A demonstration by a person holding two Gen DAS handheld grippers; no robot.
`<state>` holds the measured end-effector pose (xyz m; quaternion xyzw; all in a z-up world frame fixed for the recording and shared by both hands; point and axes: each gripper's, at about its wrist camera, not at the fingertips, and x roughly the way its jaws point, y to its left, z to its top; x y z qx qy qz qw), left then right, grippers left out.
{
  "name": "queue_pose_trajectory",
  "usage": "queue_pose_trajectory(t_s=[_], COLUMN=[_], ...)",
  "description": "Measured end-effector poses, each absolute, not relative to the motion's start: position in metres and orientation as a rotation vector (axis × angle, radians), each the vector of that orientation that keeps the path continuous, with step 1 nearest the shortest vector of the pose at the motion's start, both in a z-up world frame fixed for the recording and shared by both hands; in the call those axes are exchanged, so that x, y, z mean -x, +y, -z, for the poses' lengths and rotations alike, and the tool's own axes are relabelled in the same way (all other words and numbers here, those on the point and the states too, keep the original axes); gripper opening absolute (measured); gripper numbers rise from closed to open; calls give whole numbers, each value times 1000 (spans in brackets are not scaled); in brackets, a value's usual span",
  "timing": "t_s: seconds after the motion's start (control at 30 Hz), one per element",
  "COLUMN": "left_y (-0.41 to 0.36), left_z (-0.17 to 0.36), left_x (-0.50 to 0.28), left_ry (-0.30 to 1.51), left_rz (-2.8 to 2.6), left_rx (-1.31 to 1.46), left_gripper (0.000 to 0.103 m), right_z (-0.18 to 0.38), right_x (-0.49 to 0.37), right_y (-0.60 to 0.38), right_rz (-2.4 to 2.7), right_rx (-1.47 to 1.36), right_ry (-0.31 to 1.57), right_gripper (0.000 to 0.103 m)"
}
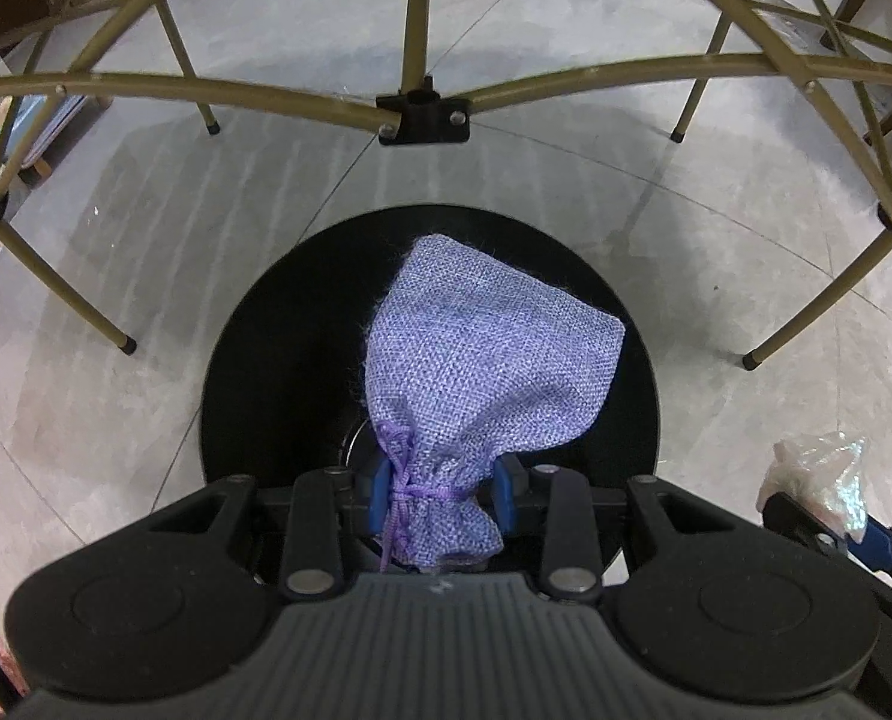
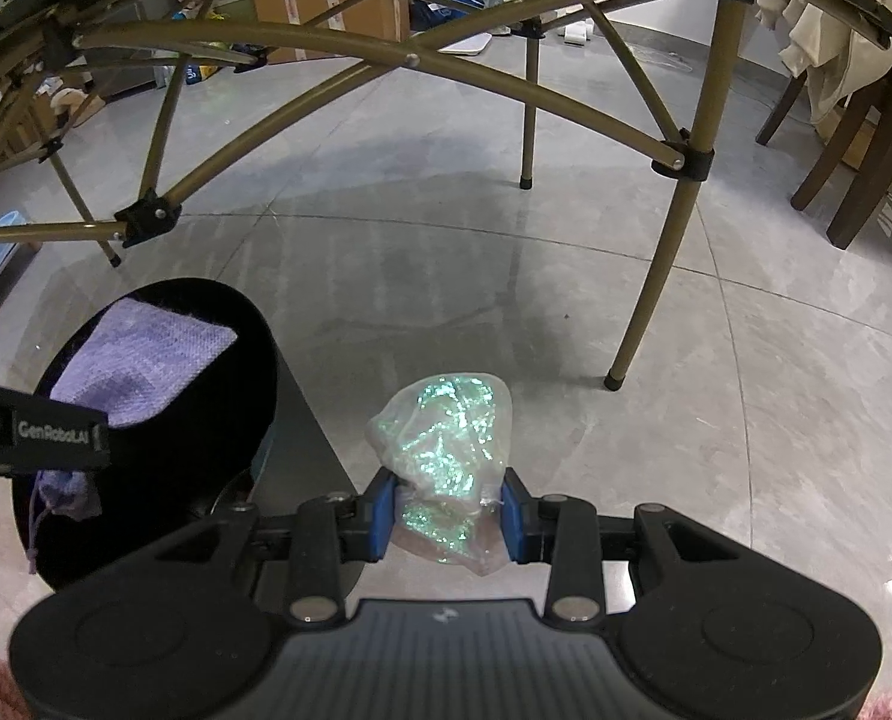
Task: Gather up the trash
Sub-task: 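Lower the left tool over the bin and open it to drop the lilac pouch, then move the left tool aside from the bin opening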
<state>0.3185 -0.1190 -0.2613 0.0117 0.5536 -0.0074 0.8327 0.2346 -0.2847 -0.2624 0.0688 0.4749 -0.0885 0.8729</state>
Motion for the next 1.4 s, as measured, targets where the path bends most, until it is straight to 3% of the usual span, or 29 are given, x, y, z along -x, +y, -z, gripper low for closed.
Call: queue_pose_trajectory(t_s=[0.33, 0.5, 0.57, 0.67, 1.4], left_y=[-119, -119, -119, -122, -112], left_z=[275, 275, 273, 267, 253], left_x=[-323, -323, -323, -320, -315], left_ry=[1218, 1221, 1218, 1188, 1134], left_rz=[10, -2, 1, -15, -62], left_rx=[-11, -19, -15, -27, -77], left_gripper=[34, 43, 70, 100, 103], right_z=[269, 269, 269, 269, 268], right_x=[-236, -235, -236, -235, -238], right_y=[-289, -291, -291, -291, -289], right_rz=[199, 202, 204, 209, 216], right_rx=[-134, -137, -136, -138, -136], right_ry=[1008, 1007, 1007, 1006, 1006], right_gripper=[34, 34, 34, 34, 34])
